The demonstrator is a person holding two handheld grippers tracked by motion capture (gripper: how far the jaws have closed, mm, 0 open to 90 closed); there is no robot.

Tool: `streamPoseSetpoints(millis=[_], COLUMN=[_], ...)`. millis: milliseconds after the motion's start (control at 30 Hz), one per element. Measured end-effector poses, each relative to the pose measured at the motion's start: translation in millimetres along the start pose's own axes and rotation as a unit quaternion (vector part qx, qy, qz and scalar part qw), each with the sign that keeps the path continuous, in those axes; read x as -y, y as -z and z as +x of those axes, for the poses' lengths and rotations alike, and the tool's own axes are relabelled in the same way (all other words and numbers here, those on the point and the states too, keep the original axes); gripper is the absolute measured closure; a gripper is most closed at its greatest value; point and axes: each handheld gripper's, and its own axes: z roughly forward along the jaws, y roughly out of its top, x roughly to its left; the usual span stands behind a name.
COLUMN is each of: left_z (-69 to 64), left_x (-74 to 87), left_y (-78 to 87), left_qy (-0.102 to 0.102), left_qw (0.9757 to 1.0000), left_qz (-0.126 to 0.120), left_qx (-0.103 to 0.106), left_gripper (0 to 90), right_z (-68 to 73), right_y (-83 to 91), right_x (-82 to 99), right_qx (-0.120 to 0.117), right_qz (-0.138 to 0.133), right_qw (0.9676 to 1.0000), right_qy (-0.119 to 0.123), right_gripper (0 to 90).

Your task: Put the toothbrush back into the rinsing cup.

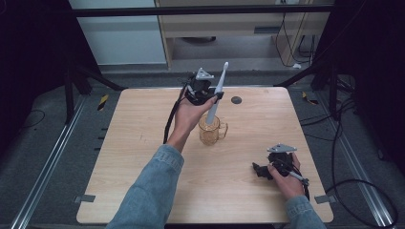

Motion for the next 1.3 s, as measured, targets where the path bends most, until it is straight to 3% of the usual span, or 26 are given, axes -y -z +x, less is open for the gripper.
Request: streamPoseSetpoints(millis=[633, 1133, 1300], left_z=[2.7, 4.6, 0.8], left_x=[24.4, 56.5, 61.2], left_y=[-11.9, -24.6, -25.8], left_qy=[-0.005, -0.004, -0.017], left_qw=[0.9999, 0.9994, 0.9988], left_qz=[0.009, 0.035, 0.045], left_qx=[-0.002, 0.007, 0.005], left_gripper=[67.0, 67.0, 66.9], right_z=[-0.1, 0.2, 0.1], right_y=[-0.1, 0.1, -0.1], right_x=[0.0, 0.0, 0.0], right_qx=[0.000, -0.001, -0.001], right_qz=[-0.001, 0.000, 0.000], right_qw=[1.0000, 1.0000, 1.0000], right_qy=[0.001, -0.001, 0.000], right_gripper=[0.4, 0.4, 0.4])
